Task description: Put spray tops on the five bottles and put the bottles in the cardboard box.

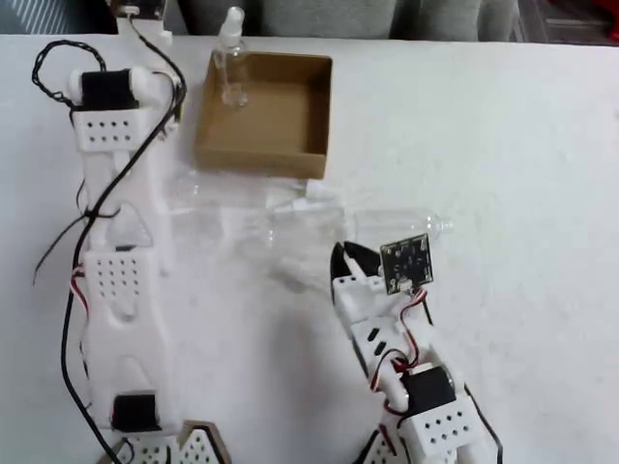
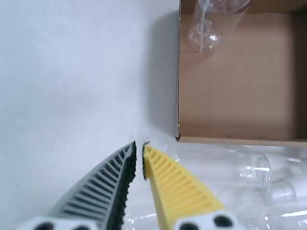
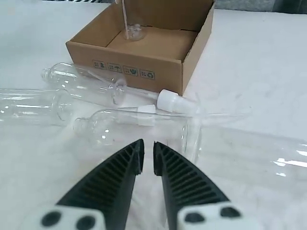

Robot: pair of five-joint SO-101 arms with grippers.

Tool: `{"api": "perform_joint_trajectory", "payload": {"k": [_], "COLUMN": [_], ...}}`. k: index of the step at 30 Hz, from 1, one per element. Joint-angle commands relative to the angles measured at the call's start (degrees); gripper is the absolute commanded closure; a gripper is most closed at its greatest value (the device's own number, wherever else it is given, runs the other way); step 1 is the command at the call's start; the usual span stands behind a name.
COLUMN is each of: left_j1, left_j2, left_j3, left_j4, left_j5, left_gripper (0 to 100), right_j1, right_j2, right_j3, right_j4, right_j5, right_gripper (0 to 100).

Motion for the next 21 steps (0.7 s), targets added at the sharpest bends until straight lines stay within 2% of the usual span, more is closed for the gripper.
{"api": "perform_joint_trajectory", "payload": {"k": [1, 7, 10, 18, 21], "left_j1": [-0.9, -1.0, -1.6, -7.2, -8.7], "left_j2": [-12.1, -27.2, -33.2, -50.9, -60.2], "left_j3": [12.3, 36.0, 47.4, 84.8, 98.5], "left_j4": [0.3, -0.1, -1.6, -19.6, -26.1], "left_j5": [1.0, 5.5, 5.5, 2.5, -0.6], "left_gripper": [97, 97, 97, 97, 97], "right_j1": [0.7, 4.3, 4.3, 4.3, 4.6], "right_j2": [-0.1, -0.7, -0.7, -0.7, -0.7], "right_j3": [0.5, 0.4, 0.4, 0.4, 0.4], "right_j4": [0.2, -0.3, -0.3, -0.3, -0.3], "right_j5": [0.7, 0.8, 0.8, 0.9, 5.8], "right_gripper": [98.0, 97.8, 97.8, 97.8, 98.0]}}
